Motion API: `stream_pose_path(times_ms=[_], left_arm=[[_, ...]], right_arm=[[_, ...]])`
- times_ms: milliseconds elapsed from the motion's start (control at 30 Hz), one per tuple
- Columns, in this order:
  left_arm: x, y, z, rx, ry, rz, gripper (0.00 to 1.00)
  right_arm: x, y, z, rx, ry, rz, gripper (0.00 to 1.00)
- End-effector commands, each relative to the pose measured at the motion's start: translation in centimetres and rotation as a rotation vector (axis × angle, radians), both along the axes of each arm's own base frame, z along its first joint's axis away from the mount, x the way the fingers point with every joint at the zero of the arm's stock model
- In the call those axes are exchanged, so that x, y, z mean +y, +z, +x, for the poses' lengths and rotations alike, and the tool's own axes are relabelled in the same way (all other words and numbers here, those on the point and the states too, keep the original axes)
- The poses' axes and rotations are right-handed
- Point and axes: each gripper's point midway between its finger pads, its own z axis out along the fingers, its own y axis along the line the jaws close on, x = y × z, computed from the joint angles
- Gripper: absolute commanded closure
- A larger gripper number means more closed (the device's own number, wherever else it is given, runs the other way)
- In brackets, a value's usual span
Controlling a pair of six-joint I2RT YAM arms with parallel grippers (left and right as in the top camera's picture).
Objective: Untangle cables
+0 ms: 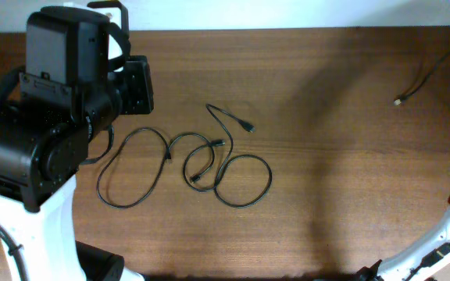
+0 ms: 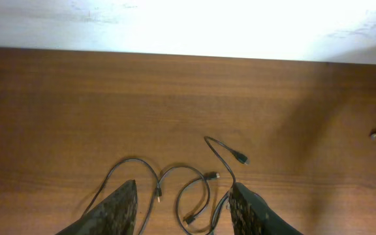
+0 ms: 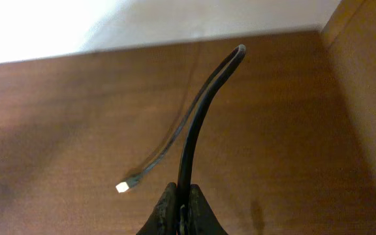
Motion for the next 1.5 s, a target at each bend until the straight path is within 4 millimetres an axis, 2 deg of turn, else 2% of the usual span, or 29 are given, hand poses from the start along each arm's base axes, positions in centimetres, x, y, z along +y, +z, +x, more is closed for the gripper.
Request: stream_pose_path(times_ms=[0,100,200,333,367,400,433,533,600,633,700,767,800,833,867,900,933,1033,1100,1133,1167,1200,1233,1300,1367,1467], left_arm=[[-0.1,-0.1,0.1,0.004,-0.013,0.004,0.53],[-0.1,-0.1,0.1,0.004,-0.013,0.004,0.53],[-0.1,-0.1,0.0,0.004,-0.013,0.004,0.53],[-0.1,-0.1,0.1,0.004,-0.013,0.004,0.53],[-0.1,-0.1,0.1,0.004,-0.013,0.004,0.54],[-0.1,-0.1,0.1,0.005,-0.013,0.004,0.54],[-0.1,-0.1,0.1,0.005,-0.013,0.004,0.54],[-0.1,-0.1,0.0,0.004,-0.013,0.004,0.54],[-0.1,-0.1,0.1,0.005,-0.013,0.004,0.53],[-0.1,-0.1,0.1,0.005,-0.013,0.004,0.53],[-0.1,-0.1,0.1,0.005,-0.013,0.004,0.53],[-0.1,-0.1,0.1,0.005,-0.013,0.004,0.52],[-0.1,-0.1,0.1,0.005,-0.013,0.004,0.52],[-0.1,-0.1,0.1,0.005,-0.013,0.004,0.53],[-0.1,-0.1,0.1,0.005,-0.013,0.005,0.51],[-0.1,-0.1,0.1,0.005,-0.013,0.005,0.51],[-0.1,-0.1,0.1,0.005,-0.013,0.005,0.51],[-0.1,-0.1,0.1,0.004,-0.015,0.007,0.51],[-0.1,-0.1,0.1,0.004,-0.016,0.007,0.50],[-0.1,-0.1,0.1,0.004,-0.016,0.007,0.50],[-0.1,-0.1,0.1,0.004,-0.016,0.008,0.50],[-0.1,-0.1,0.1,0.004,-0.017,0.010,0.50],[-0.1,-0.1,0.1,0.004,-0.017,0.010,0.50],[-0.1,-0.1,0.1,0.004,-0.021,0.014,0.51],[-0.1,-0.1,0.1,0.003,-0.027,0.022,0.51],[0.0,-0.1,0.1,0.000,-0.035,0.037,0.51]], right_arm=[[0.0,-2.1,0.3,0.025,0.009,0.051,0.96],[-0.4,-6.3,-0.1,0.105,0.013,0.088,0.96],[-1.2,-9.1,-0.4,0.144,0.003,0.117,0.96],[-2.0,-9.2,-0.5,0.132,-0.009,0.108,0.94],[-2.0,-9.2,-0.5,0.132,-0.009,0.108,0.78],[-1.9,-9.2,-0.6,0.136,-0.009,0.111,0.01],[-1.9,-9.2,-0.6,0.136,-0.009,0.114,0.01],[-0.1,-8.3,0.0,0.081,0.037,0.217,0.01],[2.3,-5.4,0.9,-0.040,0.127,0.328,0.01],[3.1,-3.2,1.3,-0.094,0.164,0.333,0.01],[3.6,1.4,1.1,-0.144,0.167,0.261,0.01],[4.4,6.2,0.2,-0.174,0.150,0.145,0.01],[4.5,7.4,-0.2,-0.179,0.140,0.109,0.01],[5.2,9.9,-0.9,-0.201,0.131,0.053,0.01],[6.9,14.1,-1.9,-0.262,0.151,-0.016,0.01],[8.3,16.7,-2.6,-0.307,0.169,-0.057,0.01],[9.5,18.6,-3.2,-0.338,0.184,-0.085,0.01],[16.1,27.0,-5.3,-0.523,0.289,-0.231,0.01],[20.2,31.4,-6.2,-0.655,0.366,-0.315,0.01],[21.3,32.1,-6.4,-0.676,0.389,-0.322,0.01],[22.2,31.8,-6.4,-0.665,0.409,-0.311,0.01],[22.5,30.5,-6.3,-0.627,0.442,-0.348,0.01],[21.8,28.1,-5.9,-0.556,0.453,-0.386,0.01],[21.0,25.0,-4.5,-0.488,0.435,-0.379,0.01],[22.2,21.0,-3.4,-0.423,0.491,-0.398,0.01],[23.6,15.3,-1.9,-0.292,0.461,-0.464,0.01]])
